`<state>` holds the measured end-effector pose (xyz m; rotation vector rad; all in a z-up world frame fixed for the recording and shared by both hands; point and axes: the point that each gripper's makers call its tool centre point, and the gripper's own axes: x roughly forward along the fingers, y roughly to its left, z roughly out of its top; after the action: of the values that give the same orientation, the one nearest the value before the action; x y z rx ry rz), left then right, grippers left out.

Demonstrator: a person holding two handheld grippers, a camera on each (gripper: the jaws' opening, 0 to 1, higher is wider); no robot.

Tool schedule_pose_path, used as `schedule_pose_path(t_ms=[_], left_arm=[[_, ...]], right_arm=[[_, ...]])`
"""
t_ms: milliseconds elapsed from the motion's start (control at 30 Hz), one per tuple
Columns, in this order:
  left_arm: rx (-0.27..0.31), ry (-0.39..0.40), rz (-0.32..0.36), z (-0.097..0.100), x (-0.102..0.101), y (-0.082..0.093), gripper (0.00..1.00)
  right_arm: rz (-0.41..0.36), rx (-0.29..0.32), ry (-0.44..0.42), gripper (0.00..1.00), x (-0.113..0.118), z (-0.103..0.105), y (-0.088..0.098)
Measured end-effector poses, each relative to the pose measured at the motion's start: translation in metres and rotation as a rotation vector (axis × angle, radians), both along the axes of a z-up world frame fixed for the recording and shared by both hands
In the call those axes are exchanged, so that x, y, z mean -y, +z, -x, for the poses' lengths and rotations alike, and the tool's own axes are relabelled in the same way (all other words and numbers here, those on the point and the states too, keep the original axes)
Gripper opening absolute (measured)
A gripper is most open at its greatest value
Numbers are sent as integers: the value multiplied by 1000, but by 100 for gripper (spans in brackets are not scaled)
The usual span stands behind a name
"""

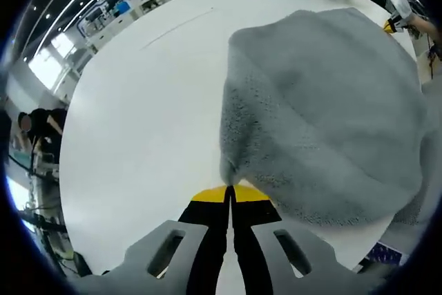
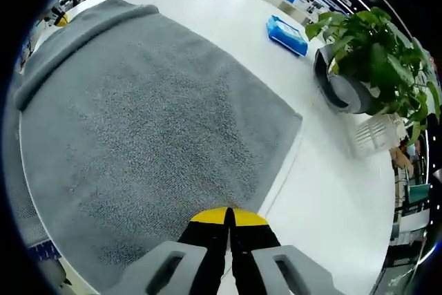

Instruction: Open the folded towel by lifting each exposed corner and separating the folded layers until the towel lies flat within the target outline without major curled edges

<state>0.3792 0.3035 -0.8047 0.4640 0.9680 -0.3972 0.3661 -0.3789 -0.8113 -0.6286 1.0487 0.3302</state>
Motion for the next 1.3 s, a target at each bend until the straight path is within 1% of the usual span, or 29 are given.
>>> schedule_pose_path(t_ms=[100,200,333,500,600,633,700,733,767,800,833,867,900,933,1000,1033,1067,1133,1233,1300], left_arm=[[-3,10,1,-1,-5,0,0],[-6,7,-14,-5,-11,0,0],[-5,11,-18,-8,-13,0,0],[-1,29,5,-8,-13,0,0],[13,33,9,-9,-13,1,0],[17,48,19,-9,-13,1,0],[33,111,93,-10,-12,1,1],[43,168,142,-10,-13,1,3],[51,186,158,-9,-13,2,5],[70,195,178,-6,-13,5,7],[80,197,184,-3,-13,6,9],[96,201,195,0,-12,8,9],[109,210,210,4,-8,11,10],[119,224,236,12,-3,14,11],[130,246,258,22,1,12,11],[131,264,278,31,5,12,11],[134,278,295,37,7,12,11],[134,300,324,50,12,12,11],[152,313,340,65,17,17,14],[148,330,368,75,21,20,14]], right_arm=[[-8,2,-12,0,4,-1,0],[0,-3,-14,0,5,-2,1],[-4,-6,-32,0,13,-6,0],[-21,-6,-53,0,14,-7,-1],[-18,4,-67,0,14,-7,-1],[-21,8,-74,0,13,-7,-1],[-25,30,-94,0,15,-8,-1],[-36,52,-129,0,13,-7,1],[-71,83,-170,0,8,-7,2],[-99,110,-185,0,5,-9,3],[-159,147,-200,3,-8,-9,6],[-195,160,-194,7,-19,-6,9],[-212,165,-184,9,-25,-5,10],[-267,176,-167,10,-53,1,14],[-287,181,-106,10,-82,5,16],[-301,183,-85,10,-95,7,17],[-333,182,-53,10,-119,10,18],[-365,174,-5,10,-151,13,20],[-399,165,74,11,-195,17,24],[-427,161,109,11,-219,19,28]])
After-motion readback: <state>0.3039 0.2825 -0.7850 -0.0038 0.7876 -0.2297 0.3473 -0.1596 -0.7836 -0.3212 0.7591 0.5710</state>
